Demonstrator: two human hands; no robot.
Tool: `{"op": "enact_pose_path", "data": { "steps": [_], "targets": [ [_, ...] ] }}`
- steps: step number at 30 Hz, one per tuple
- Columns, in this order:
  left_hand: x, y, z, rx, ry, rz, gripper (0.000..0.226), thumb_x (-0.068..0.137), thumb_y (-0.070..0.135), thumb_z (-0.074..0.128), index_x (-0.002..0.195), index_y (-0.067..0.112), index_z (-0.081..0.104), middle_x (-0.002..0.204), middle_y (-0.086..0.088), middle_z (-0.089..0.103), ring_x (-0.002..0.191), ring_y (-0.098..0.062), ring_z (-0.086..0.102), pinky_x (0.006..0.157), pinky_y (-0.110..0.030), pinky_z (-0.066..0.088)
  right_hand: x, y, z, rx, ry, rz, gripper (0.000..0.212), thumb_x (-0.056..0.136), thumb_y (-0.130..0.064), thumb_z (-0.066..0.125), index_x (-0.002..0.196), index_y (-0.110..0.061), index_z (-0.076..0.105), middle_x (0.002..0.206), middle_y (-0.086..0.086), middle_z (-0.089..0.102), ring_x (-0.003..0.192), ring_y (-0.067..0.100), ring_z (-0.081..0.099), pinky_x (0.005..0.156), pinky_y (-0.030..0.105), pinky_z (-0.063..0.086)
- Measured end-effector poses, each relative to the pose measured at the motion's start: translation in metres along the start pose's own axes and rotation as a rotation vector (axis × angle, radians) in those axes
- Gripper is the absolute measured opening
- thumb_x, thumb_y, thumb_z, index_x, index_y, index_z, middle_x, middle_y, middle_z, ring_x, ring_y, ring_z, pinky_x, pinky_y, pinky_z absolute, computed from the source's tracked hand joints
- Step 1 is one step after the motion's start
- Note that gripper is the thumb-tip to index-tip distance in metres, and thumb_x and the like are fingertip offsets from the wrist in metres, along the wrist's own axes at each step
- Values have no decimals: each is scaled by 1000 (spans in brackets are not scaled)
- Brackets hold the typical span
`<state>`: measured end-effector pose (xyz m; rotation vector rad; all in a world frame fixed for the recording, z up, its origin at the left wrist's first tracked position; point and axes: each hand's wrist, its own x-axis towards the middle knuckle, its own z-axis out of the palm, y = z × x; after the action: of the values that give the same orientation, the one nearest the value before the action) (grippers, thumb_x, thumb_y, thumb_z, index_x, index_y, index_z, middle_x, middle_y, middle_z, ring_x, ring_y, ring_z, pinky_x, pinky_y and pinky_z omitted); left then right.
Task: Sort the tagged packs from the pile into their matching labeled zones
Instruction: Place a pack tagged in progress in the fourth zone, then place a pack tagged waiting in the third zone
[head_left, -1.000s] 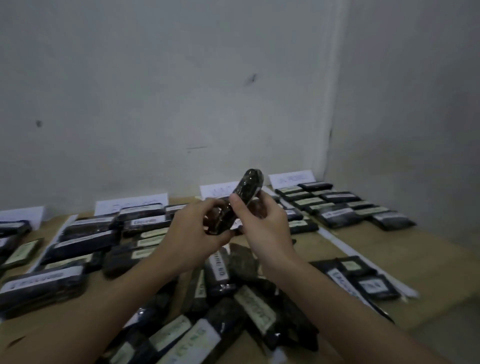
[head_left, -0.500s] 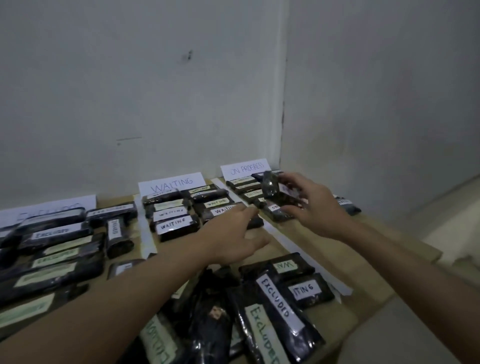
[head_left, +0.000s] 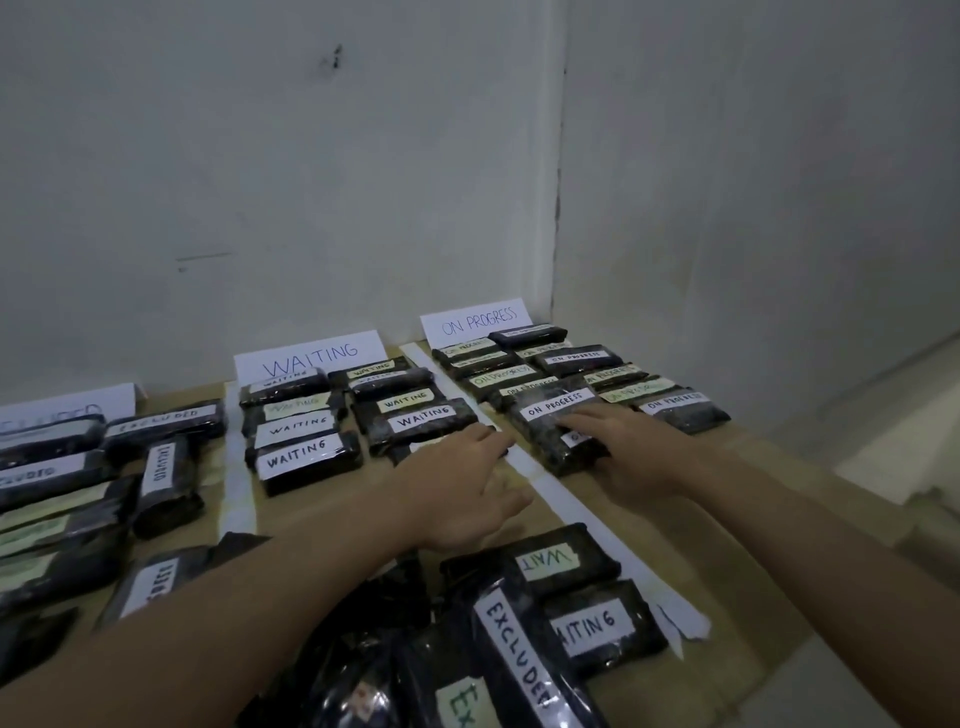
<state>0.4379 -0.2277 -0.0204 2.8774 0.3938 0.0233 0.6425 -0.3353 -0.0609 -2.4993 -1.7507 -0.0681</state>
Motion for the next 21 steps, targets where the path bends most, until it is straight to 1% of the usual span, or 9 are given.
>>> {"op": "enact_pose_path", "data": {
  "steps": [3,5,8,10,12,15,16,18,21],
  "targets": [
    [-2,-5,1,-22,16,4,61,94,47,40,145,20,24,148,3,28,134,-14,31,109,-29,29,-1,-1,1,-35,-4,-26,76,83,-8,58,147,-25,21,153,-3,18,138,21,23,109,39,31],
    [-5,-9,1,-45,19,12,58,94,46,40,145,20,26,146,4,31,133,-13,32,109,-31,29,-7,-10,-5,43,35,-36,75,83,-4,58,147,-26,24,154,-2,16,140,21,20,111,41,28],
    [-11,-14,-5,-53,48,44,52,95,42,41,142,20,32,140,3,39,130,-14,37,107,-31,31,-26,-37,-18,376,62,-138,56,85,-15,60,137,-31,44,136,-9,45,123,9,43,103,37,40],
    [-17,-15,-9,-50,74,63,49,95,39,41,141,21,34,139,3,41,128,-13,38,106,-26,30,-40,-53,-25,397,-119,-178,46,85,-33,62,130,-37,50,127,-14,52,115,2,47,99,31,42],
    [-25,-17,-12,-48,94,77,47,96,38,41,140,23,35,139,4,42,127,-11,38,102,-20,28,-47,-66,-27,277,-293,-199,46,83,-37,64,128,-37,52,124,-13,54,113,5,48,99,31,42],
    [-37,-21,-14,-37,109,79,45,95,35,44,138,23,38,135,4,46,124,-11,40,96,-17,28,-51,-78,-31,235,-346,-133,55,79,-34,70,130,-34,49,120,-9,52,108,10,51,94,33,46],
    [-40,-22,-14,-49,118,72,44,94,35,46,136,22,40,134,3,48,122,-11,42,96,-18,31,-50,-81,-33,248,-344,-85,58,78,-32,72,130,-32,48,119,-8,50,107,10,50,91,31,47],
    [-46,-25,-16,-121,164,48,42,92,32,51,132,21,45,129,4,52,118,-11,47,91,-18,35,-48,-85,-40,253,-276,-24,48,76,-27,74,120,-28,55,108,-8,49,101,10,50,84,25,48],
    [-53,-31,-18,-419,291,-80,43,87,29,60,128,22,48,118,8,57,108,-8,53,80,-14,40,-43,-88,-50,397,16,36,24,74,-18,76,94,-23,64,95,-7,59,91,11,58,75,24,51]
  ]
}}
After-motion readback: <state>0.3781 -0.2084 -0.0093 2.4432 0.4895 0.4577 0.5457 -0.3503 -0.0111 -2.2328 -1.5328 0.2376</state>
